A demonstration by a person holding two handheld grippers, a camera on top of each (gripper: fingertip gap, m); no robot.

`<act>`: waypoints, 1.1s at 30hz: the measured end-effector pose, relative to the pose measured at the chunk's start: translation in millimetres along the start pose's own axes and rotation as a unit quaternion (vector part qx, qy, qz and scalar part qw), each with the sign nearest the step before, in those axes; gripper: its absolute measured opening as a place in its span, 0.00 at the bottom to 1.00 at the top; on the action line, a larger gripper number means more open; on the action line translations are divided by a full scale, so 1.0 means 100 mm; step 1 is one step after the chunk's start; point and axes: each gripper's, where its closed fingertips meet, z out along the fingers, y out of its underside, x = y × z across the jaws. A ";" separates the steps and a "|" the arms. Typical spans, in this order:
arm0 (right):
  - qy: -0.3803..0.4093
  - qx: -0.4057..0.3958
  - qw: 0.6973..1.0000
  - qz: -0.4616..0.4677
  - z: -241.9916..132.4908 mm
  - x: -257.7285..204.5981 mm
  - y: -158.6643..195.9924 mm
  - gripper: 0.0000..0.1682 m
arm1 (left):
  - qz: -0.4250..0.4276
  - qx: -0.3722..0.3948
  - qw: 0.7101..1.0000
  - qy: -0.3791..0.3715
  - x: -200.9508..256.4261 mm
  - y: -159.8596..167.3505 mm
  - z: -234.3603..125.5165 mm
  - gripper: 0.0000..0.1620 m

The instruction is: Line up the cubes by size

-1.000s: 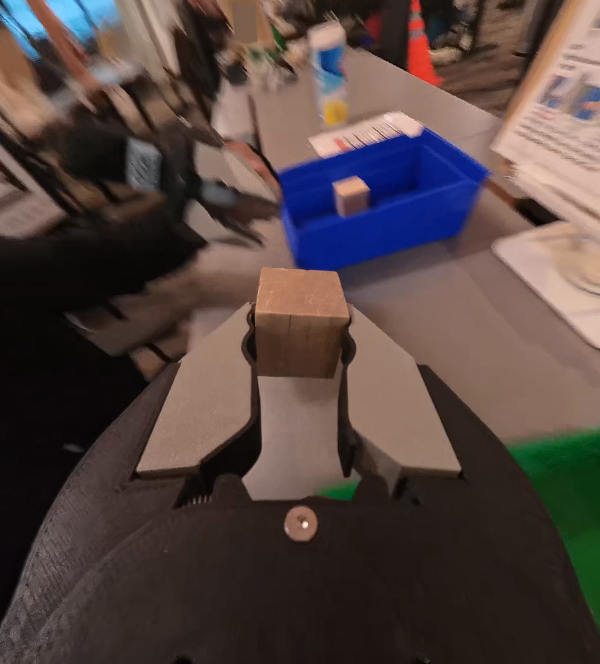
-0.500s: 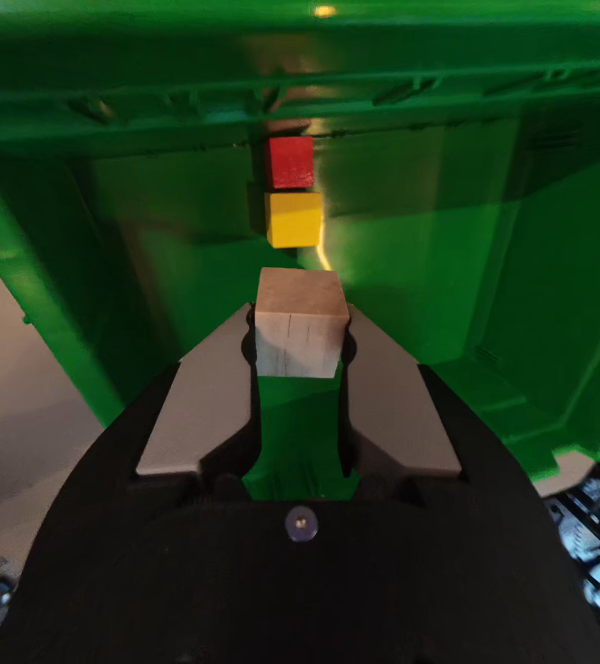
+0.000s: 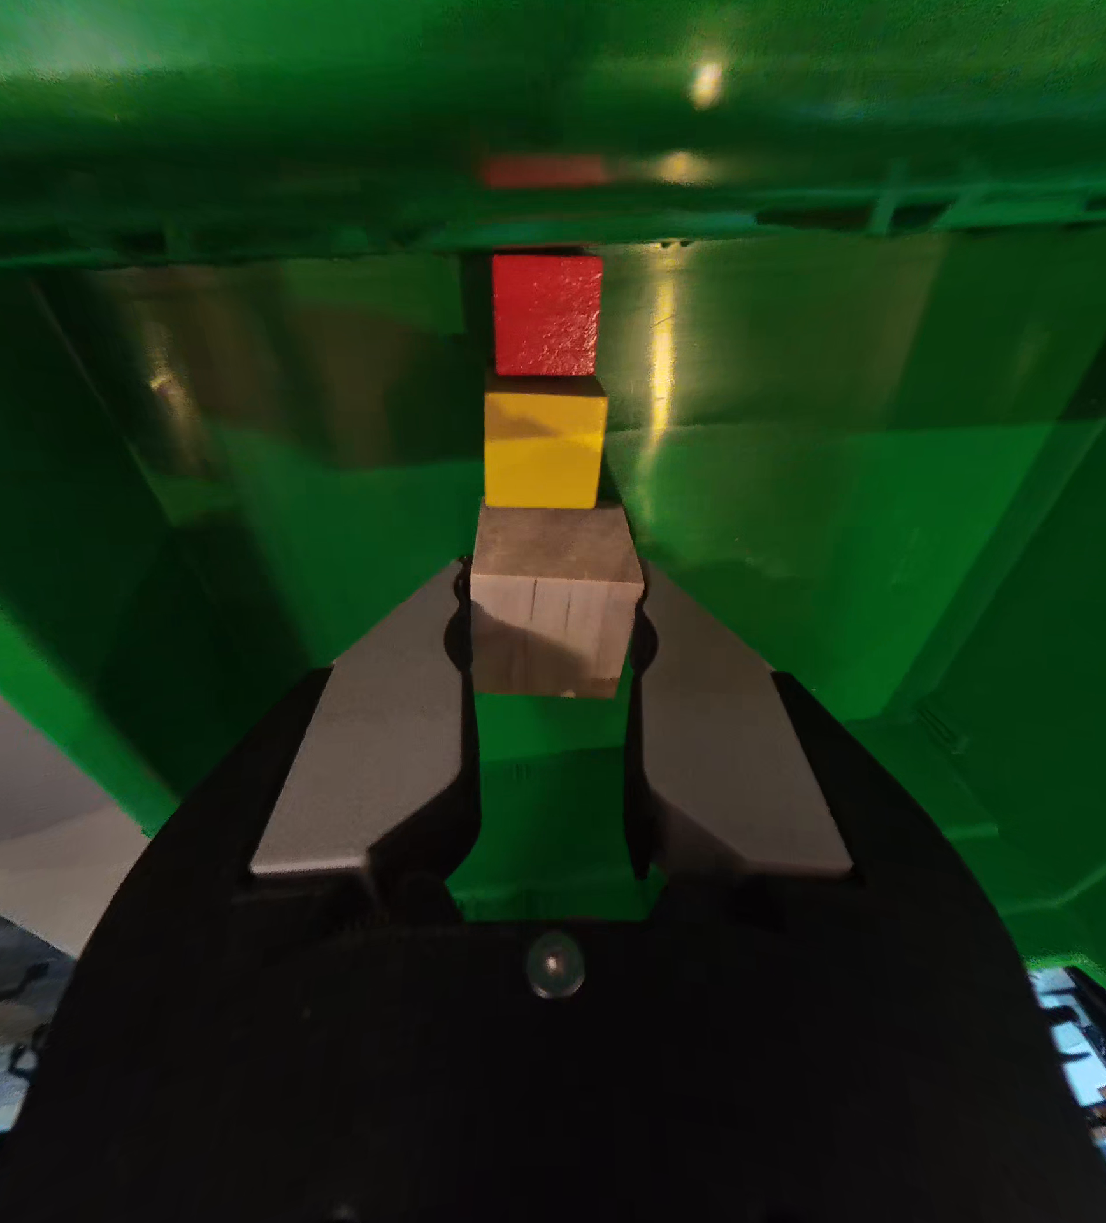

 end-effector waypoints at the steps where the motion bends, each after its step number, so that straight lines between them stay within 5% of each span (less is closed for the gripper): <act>1: -0.001 -0.001 1.000 0.004 0.00 0.00 0.00 0.27 | 0.005 -0.018 1.000 0.012 0.00 0.09 -0.01 0.32; 6: 0.027 0.038 0.999 0.024 -0.13 0.05 -0.03 0.34 | -0.022 -0.167 0.979 0.113 -0.11 0.87 -0.19 0.33; 14: 0.043 0.187 0.979 0.076 -0.56 -0.07 -0.16 0.42 | -0.024 -0.321 0.937 0.135 -0.69 1.72 -0.07 0.36; 28: 0.040 0.224 0.970 0.082 -0.63 -0.40 -0.11 0.41 | 0.021 -0.434 0.871 0.229 -0.66 2.44 0.25 0.38; 33: 0.033 0.236 0.967 0.086 -0.61 -0.43 -0.17 0.39 | 0.027 -0.426 0.869 0.252 -0.58 2.51 0.34 0.40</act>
